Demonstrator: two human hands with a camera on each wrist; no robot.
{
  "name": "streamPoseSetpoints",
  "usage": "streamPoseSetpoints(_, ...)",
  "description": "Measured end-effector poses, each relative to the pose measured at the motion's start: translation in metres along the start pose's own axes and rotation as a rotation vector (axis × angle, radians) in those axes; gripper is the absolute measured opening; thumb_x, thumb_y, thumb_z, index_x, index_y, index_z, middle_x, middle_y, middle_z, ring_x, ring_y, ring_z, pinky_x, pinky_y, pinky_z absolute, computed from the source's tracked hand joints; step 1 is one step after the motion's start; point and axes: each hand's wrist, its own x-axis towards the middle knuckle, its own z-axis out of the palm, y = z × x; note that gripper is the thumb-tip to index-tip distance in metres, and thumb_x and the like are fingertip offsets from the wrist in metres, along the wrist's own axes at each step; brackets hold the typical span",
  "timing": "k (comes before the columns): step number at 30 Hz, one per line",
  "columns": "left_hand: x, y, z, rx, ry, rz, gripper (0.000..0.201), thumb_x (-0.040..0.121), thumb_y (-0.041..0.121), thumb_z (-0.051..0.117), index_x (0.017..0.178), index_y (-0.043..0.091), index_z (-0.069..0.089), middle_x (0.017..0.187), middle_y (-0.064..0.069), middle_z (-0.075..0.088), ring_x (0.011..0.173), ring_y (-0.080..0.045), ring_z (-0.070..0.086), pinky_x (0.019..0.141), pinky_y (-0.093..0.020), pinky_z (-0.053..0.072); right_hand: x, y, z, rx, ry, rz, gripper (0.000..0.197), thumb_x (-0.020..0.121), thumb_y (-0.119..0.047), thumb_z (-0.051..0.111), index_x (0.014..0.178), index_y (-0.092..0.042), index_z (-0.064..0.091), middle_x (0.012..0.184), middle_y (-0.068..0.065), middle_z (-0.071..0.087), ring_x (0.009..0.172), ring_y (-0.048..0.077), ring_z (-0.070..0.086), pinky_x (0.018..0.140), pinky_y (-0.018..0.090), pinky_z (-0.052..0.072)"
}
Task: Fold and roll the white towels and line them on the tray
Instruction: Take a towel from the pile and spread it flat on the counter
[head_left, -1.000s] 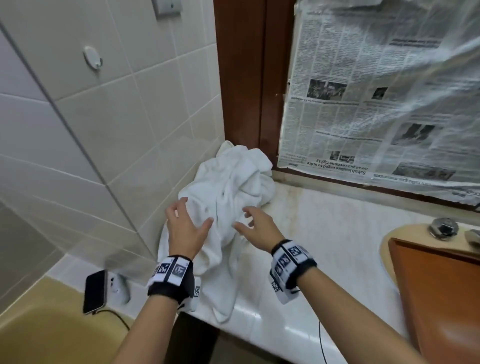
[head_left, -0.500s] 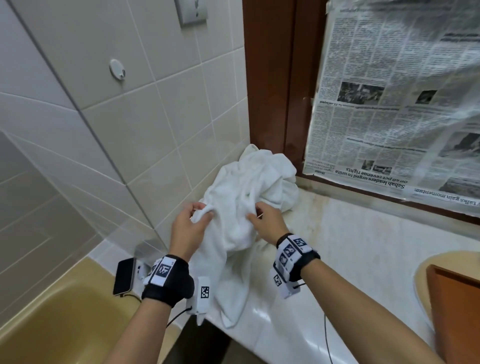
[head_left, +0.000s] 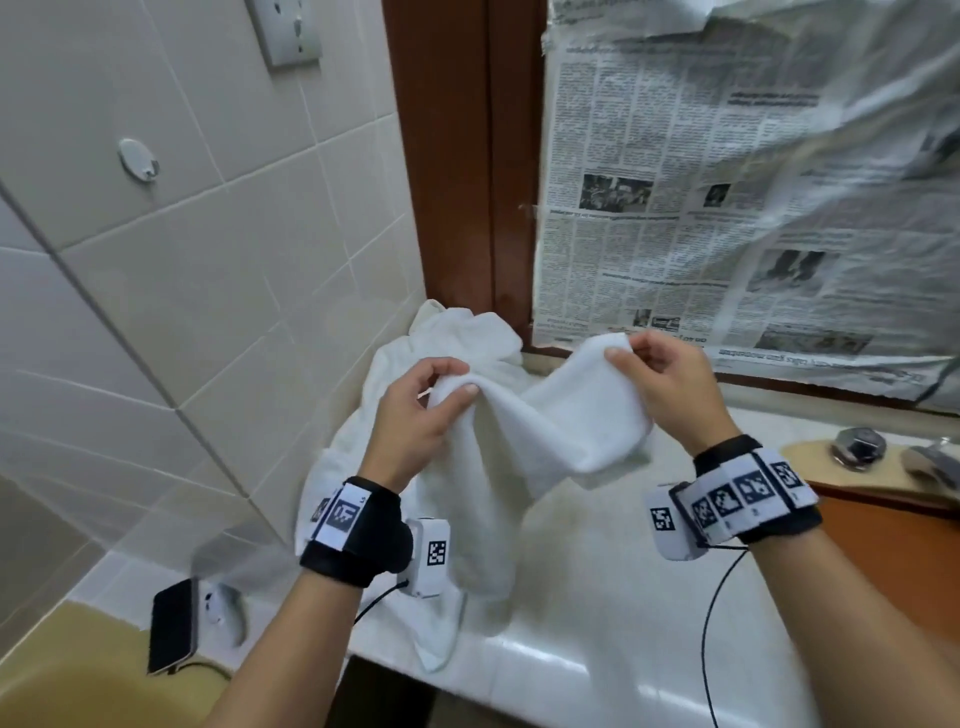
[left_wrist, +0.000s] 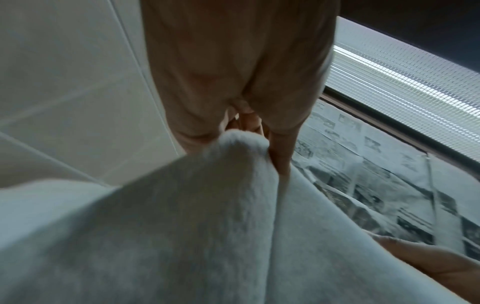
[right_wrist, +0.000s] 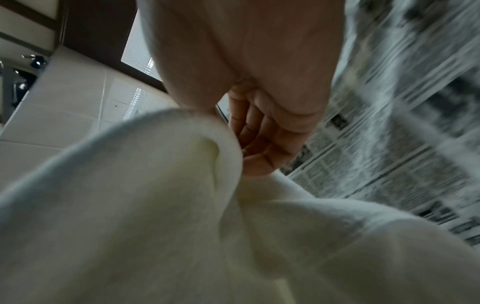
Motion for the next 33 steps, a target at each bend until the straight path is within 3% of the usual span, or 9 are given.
streamPoseSetpoints(5, -0.007, -0.013, 0.047, -0.034, -0.172, -0.011, 0.014, 0.088, 0.030, 0.075, 0.101, 0.028, 0.069, 0.102, 0.013, 0.069, 0.094, -0.016, 0.066, 0.080, -0.033, 0.053, -0.035, 0.023, -0.031, -0.036, 0.066, 0.127, 0.009, 0.088, -0.025, 0.073, 0.084, -0.018, 0.068, 0.083, -0.001, 0.070, 0.076, 0.013, 0.063, 0.069, 0.028, 0.049)
streamPoseSetpoints(8, -0.019, -0.030, 0.074, -0.050, -0.266, -0.098, 0.016, 0.085, 0.036, 0.074, 0.098, 0.029, 0.070, 0.100, 0.011, 0.070, 0.096, -0.019, 0.067, 0.084, -0.043, 0.058, -0.060, 0.053, -0.031, -0.084, 0.074, 0.267, 0.011, 0.087, -0.029, 0.074, 0.087, -0.019, 0.069, 0.087, -0.001, 0.071, 0.085, 0.019, 0.066, 0.076, 0.034, 0.053)
streamPoseSetpoints(10, -0.028, -0.044, 0.089, -0.065, -0.301, -0.151, 0.016, 0.082, 0.038, 0.072, 0.096, 0.030, 0.071, 0.102, 0.009, 0.071, 0.099, -0.018, 0.067, 0.087, -0.047, 0.057, -0.076, 0.072, -0.028, -0.133, 0.036, 0.365, 0.015, 0.088, -0.031, 0.072, 0.098, -0.019, 0.069, 0.094, -0.003, 0.070, 0.094, 0.020, 0.066, 0.084, 0.033, 0.053)
streamPoseSetpoints(14, -0.045, -0.059, 0.107, -0.100, -0.334, -0.255, 0.011, 0.088, 0.030, 0.070, 0.098, 0.034, 0.073, 0.107, 0.009, 0.070, 0.109, -0.019, 0.063, 0.078, -0.035, 0.059, -0.114, 0.083, -0.024, -0.170, 0.005, 0.467, 0.036, 0.093, -0.031, 0.066, 0.127, -0.020, 0.061, 0.116, -0.009, 0.064, 0.108, 0.006, 0.059, 0.091, 0.025, 0.046)
streamPoseSetpoints(16, -0.050, -0.061, 0.110, -0.118, -0.355, -0.274, 0.015, 0.089, 0.027, 0.069, 0.103, 0.032, 0.073, 0.111, 0.004, 0.068, 0.113, -0.021, 0.061, 0.082, -0.039, 0.059, -0.139, 0.080, -0.019, -0.161, 0.035, 0.447, 0.036, 0.090, -0.030, 0.070, 0.124, -0.022, 0.062, 0.116, -0.013, 0.063, 0.103, -0.002, 0.058, 0.085, 0.021, 0.047)
streamPoseSetpoints(20, -0.057, -0.055, 0.119, -0.242, -0.377, -0.390, 0.024, 0.092, 0.017, 0.067, 0.113, 0.026, 0.070, 0.099, 0.000, 0.059, 0.101, -0.020, 0.062, 0.081, -0.044, 0.060, -0.192, 0.087, 0.012, -0.238, -0.020, 0.393, 0.033, 0.082, -0.032, 0.077, 0.110, -0.024, 0.062, 0.104, -0.012, 0.062, 0.091, 0.004, 0.059, 0.077, 0.020, 0.046)
streamPoseSetpoints(26, -0.066, -0.039, 0.129, -0.290, -0.392, -0.417, 0.032, 0.093, 0.003, 0.062, 0.122, 0.015, 0.065, 0.098, 0.001, 0.052, 0.085, -0.011, 0.060, 0.071, -0.031, 0.058, -0.208, 0.142, 0.045, -0.592, -0.119, 0.520, 0.065, 0.083, -0.050, 0.069, 0.137, -0.025, 0.043, 0.135, -0.005, 0.042, 0.123, 0.019, 0.044, 0.095, 0.038, 0.045)
streamPoseSetpoints(30, -0.071, -0.034, 0.133, -0.308, -0.370, -0.464, 0.037, 0.093, 0.000, 0.061, 0.126, 0.015, 0.062, 0.100, 0.002, 0.054, 0.082, -0.005, 0.064, 0.068, -0.023, 0.055, -0.193, 0.170, 0.036, -0.421, -0.085, 0.586, 0.067, 0.078, -0.052, 0.073, 0.134, -0.023, 0.048, 0.135, 0.000, 0.044, 0.118, 0.023, 0.051, 0.098, 0.039, 0.046)
streamPoseSetpoints(33, -0.074, -0.032, 0.135, -0.303, -0.377, -0.463, 0.041, 0.092, 0.001, 0.064, 0.128, 0.019, 0.061, 0.112, 0.001, 0.058, 0.081, 0.000, 0.068, 0.069, -0.027, 0.057, -0.185, 0.178, 0.033, -0.317, -0.054, 0.543, 0.051, 0.080, -0.040, 0.074, 0.122, -0.019, 0.056, 0.120, -0.001, 0.054, 0.102, 0.018, 0.056, 0.093, 0.035, 0.048)
